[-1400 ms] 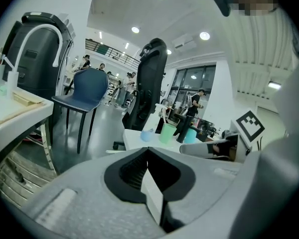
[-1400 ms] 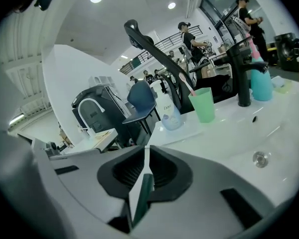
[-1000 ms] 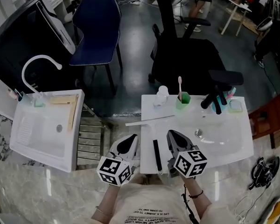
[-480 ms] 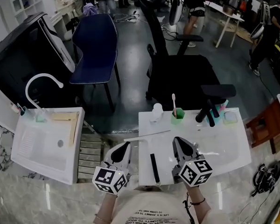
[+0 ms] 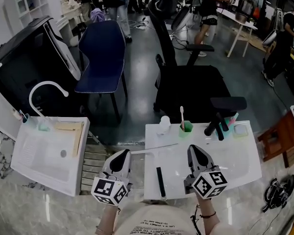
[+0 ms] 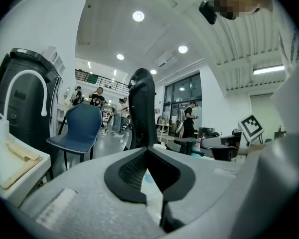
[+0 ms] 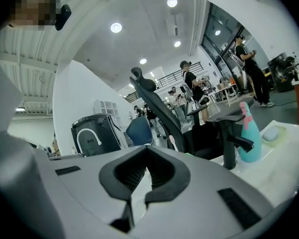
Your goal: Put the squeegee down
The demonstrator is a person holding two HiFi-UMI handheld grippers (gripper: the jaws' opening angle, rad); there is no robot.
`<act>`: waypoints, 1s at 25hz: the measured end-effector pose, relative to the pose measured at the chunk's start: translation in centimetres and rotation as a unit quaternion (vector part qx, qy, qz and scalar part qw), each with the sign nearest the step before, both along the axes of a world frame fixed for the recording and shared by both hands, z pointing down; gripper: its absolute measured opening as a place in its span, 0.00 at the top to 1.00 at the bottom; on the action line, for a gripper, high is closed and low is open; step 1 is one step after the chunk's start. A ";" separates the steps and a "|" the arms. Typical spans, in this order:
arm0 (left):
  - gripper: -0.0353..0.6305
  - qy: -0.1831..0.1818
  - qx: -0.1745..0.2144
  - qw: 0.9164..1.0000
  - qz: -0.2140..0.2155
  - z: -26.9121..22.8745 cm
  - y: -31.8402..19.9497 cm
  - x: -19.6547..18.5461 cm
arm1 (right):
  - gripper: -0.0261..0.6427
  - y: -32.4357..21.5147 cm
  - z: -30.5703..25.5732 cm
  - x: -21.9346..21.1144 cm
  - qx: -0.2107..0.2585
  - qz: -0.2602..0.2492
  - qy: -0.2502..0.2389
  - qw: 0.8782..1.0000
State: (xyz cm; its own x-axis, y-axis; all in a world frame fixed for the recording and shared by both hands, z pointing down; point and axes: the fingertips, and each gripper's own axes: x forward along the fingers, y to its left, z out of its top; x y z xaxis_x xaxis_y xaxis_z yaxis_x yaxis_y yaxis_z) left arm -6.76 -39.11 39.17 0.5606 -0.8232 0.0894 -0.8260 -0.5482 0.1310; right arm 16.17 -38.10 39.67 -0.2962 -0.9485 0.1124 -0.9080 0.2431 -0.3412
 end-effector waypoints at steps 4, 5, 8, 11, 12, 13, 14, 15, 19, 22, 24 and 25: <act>0.91 0.005 0.010 1.000 -0.009 -0.6 -0.1 -0.6 | 0.95 0.0 -0.9 0.1 0.012 0.004 0.006 1.000; 0.91 0.005 0.011 1.000 -0.011 -0.6 -0.1 -0.7 | 0.95 0.0 -1.0 0.1 0.015 0.004 0.007 1.000; 0.91 0.007 0.014 1.000 -0.013 -0.6 0.1 -0.9 | 0.95 0.1 -1.1 0.0 0.020 0.004 0.008 1.000; 0.91 0.005 0.017 1.000 -0.013 -0.8 0.1 -0.9 | 0.95 0.2 -1.2 0.0 0.023 0.004 0.014 1.000; 0.91 0.005 0.018 1.000 -0.013 -0.9 0.1 -1.0 | 0.95 0.2 -1.2 -0.1 0.024 0.003 0.017 1.000; 0.91 0.005 0.019 1.000 -0.014 -1.0 0.1 -1.0 | 0.95 0.3 -1.3 -0.2 0.024 0.003 0.019 1.000; 0.91 0.004 0.020 1.000 -0.015 -1.1 0.1 -1.1 | 0.95 0.3 -1.4 -0.2 0.025 0.002 0.020 0.999; 0.91 0.004 0.021 1.000 -0.015 -1.1 0.2 -1.2 | 0.95 0.4 -1.4 -0.3 0.026 0.002 0.020 0.999; 0.91 0.003 0.020 1.000 -0.016 -1.1 0.3 -1.4 | 0.95 0.5 -1.5 -0.5 0.025 0.002 0.019 0.999; 0.91 0.003 0.019 1.000 -0.018 -1.0 0.4 -1.5 | 0.95 0.5 -1.5 -0.6 0.023 0.002 0.018 1.000; 0.91 0.002 0.016 1.000 -0.019 -0.8 0.5 -1.5 | 0.95 0.5 -1.5 -0.6 0.023 0.001 0.018 1.000; 0.91 0.001 0.015 1.000 -0.020 -0.7 0.5 -1.6 | 0.95 0.6 -1.5 -0.6 0.023 0.001 0.018 1.000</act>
State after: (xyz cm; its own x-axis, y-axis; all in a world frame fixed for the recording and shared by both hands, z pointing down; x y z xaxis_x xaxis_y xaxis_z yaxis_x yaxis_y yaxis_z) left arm -8.32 -38.61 38.43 0.5282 -0.8468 0.0628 -0.8465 -0.5193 0.1173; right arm 15.53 -37.54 38.21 -0.2905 -0.9535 0.0797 -0.9202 0.2556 -0.2964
